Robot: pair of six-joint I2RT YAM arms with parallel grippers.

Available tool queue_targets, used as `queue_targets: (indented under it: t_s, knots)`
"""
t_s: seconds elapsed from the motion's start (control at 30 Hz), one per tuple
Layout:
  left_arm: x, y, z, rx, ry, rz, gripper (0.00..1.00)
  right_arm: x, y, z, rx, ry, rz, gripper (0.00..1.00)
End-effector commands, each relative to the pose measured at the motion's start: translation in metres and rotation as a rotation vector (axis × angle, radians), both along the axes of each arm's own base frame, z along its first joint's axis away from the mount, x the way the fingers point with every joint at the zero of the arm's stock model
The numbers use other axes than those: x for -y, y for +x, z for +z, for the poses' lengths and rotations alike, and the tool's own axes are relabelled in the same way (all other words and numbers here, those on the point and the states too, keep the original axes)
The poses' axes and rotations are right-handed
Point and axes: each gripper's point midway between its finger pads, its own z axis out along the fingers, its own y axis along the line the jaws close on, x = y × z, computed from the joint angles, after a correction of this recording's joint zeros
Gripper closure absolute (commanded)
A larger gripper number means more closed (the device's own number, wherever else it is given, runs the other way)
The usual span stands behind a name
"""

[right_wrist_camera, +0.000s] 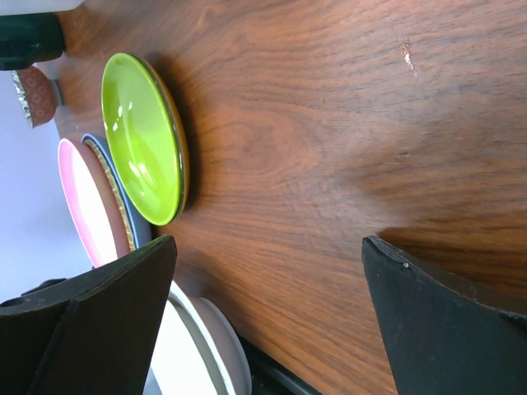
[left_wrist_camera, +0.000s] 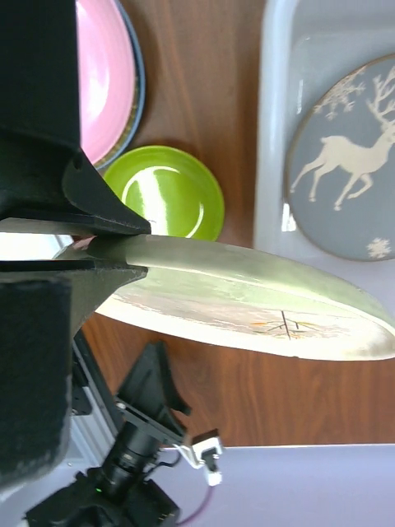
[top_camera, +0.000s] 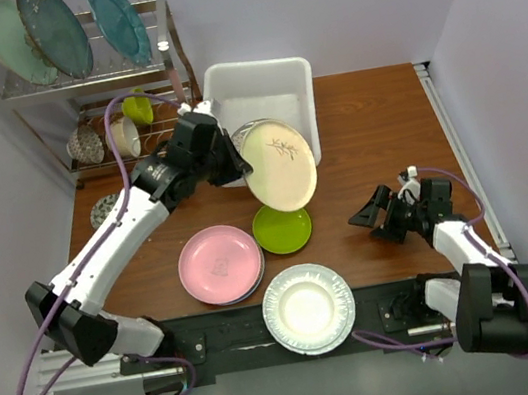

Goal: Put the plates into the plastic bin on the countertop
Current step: Place the plate in the plastic bin.

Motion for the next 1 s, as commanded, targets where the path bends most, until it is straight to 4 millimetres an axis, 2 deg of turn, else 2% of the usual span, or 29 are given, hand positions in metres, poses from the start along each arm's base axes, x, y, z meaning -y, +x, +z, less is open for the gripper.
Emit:
queue_targets:
  t_s: [0.0, 0.3, 0.4, 0.83, 0.97]
  knots:
    - [0.021, 0.046, 0.062, 0.158, -0.199, 0.001, 1.0, -0.004, 0.011, 0.012, 0.07, 0.011, 0.046, 0.01]
    - [0.031, 0.092, 0.058, 0.16, -0.256, 0.031, 1.0, -0.007, 0.01, 0.01, 0.062, -0.006, 0.067, 0.01]
    - [0.033, 0.104, 0.064, 0.174, -0.29, 0.039, 1.0, -0.008, 0.009, 0.009, 0.058, -0.006, 0.072, 0.01]
    - [0.013, 0.154, 0.064, 0.203, -0.348, 0.132, 1.0, -0.011, 0.009, 0.005, 0.042, -0.017, 0.085, 0.01]
    - [0.011, 0.168, 0.054, 0.198, -0.331, 0.149, 1.0, -0.011, 0.01, 0.005, 0.044, -0.02, 0.084, 0.01]
